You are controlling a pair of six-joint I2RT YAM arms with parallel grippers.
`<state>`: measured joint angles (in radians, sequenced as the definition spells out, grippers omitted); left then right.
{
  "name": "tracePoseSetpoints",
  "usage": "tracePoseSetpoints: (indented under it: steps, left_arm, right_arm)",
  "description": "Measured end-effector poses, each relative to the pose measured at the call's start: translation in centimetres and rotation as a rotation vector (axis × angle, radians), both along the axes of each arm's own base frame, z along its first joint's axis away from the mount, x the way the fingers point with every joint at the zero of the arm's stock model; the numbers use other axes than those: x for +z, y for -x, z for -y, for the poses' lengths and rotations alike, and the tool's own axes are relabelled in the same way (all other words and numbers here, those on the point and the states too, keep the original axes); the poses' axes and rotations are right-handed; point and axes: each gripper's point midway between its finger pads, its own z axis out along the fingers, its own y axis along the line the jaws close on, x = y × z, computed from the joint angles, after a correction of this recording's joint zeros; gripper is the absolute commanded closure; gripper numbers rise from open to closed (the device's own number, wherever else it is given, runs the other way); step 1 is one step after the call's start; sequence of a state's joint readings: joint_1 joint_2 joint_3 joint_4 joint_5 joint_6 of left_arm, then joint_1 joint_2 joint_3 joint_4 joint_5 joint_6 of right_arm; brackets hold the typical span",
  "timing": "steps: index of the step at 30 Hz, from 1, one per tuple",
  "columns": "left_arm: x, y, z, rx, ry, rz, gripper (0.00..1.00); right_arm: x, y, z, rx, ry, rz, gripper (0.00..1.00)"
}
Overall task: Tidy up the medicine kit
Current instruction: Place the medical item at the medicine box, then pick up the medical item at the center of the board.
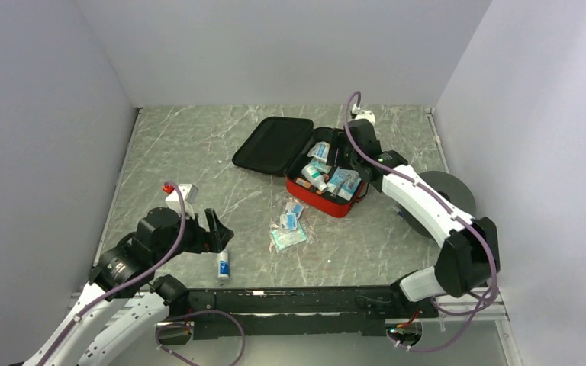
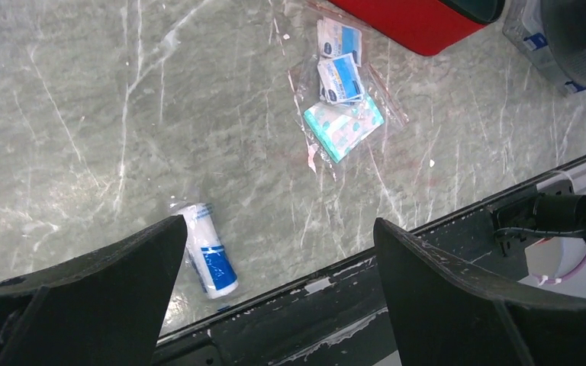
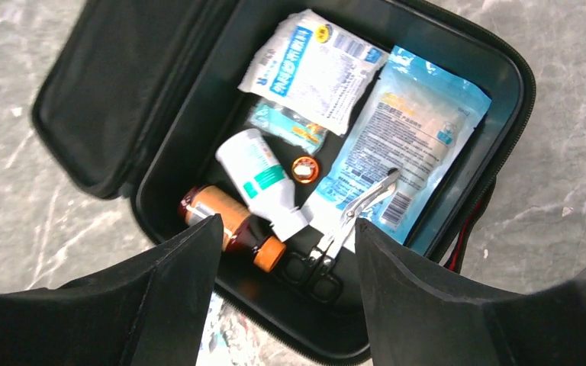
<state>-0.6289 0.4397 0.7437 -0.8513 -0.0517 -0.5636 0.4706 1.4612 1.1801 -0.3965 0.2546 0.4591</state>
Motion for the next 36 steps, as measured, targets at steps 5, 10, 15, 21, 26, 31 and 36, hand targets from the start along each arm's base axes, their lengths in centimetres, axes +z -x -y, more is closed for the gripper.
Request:
tracePoseSetpoints:
  steps: [5,10,15,21,26,31,36]
  left_arm:
    - [-1.5,-0.1,0.2,0.049,0.016,-0.081,0.01]
    - [-5.2,0.3,0.3,0.107,-0.005,-0.223,0.01]
    - [-9.5,1.4,-0.2,0.179,-0.053,-0.389,0.01]
    - [-12.1,2.1,-0.7,0.242,-0.085,-0.490,0.01]
    - [-13.1,2.2,-0.9,0.272,-0.102,-0.523,0.05]
    - [-14.3,2.5,-1.1,0.287,-0.139,-0.570,0.16]
    - [-15.0,2.3,-0.9,0.292,-0.163,-0.593,0.28]
  right_arm:
    - [2.0,2.2,-1.0,0.078,-0.047,0.040,0.33]
    - [1.9,6.0,-3.3,0.204,-0.072,0.035,0.33]
    - [2.6,8.8,-6.0,0.318,-0.098,0.044,0.33]
    - [3.1,11.3,-7.8,0.404,-0.122,0.054,0.33]
    - [2.2,12.6,-7.6,0.430,-0.131,0.034,0.33]
    - [2.1,13.5,-7.2,0.441,-0.142,0.032,0.33]
    - [4.1,14.1,-6.7,0.445,-0.179,0.085,0.33]
